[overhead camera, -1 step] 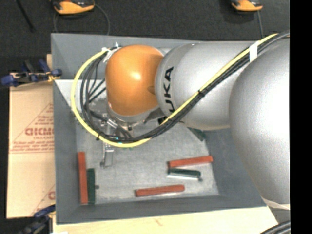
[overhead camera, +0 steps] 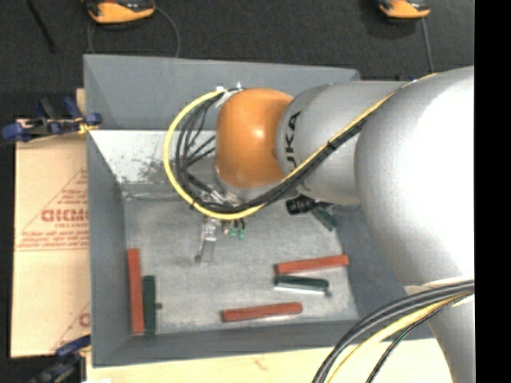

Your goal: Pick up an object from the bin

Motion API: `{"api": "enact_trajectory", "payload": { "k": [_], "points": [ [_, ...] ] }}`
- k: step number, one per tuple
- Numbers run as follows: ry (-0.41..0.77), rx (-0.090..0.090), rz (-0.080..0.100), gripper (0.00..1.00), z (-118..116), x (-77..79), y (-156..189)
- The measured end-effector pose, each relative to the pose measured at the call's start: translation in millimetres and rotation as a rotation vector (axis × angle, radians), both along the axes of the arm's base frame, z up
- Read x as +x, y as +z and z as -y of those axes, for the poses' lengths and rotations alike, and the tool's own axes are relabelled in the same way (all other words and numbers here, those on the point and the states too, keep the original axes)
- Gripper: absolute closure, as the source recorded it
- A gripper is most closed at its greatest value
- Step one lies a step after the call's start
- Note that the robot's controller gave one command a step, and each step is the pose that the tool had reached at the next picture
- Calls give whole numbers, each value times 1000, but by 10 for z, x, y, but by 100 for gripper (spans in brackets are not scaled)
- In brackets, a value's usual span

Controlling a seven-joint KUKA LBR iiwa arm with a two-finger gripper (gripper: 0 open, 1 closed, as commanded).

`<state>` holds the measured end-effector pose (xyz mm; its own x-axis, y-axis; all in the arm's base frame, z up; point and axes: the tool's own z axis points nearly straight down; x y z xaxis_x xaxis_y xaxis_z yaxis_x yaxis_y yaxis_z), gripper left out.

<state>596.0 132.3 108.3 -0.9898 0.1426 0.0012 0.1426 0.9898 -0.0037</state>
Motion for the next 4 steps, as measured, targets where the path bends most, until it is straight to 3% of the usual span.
{"api": "enact_trajectory", "payload": {
  "k": [1,2,3,4],
  "points": [
    [2,0,4,0,574,51,-96],
    [-278,3,10,0,1174,321,313],
    [-178,-1,1,0,1973,342,-359],
    [-126,2,1,0,2011,-417,-176]
  ]
}}
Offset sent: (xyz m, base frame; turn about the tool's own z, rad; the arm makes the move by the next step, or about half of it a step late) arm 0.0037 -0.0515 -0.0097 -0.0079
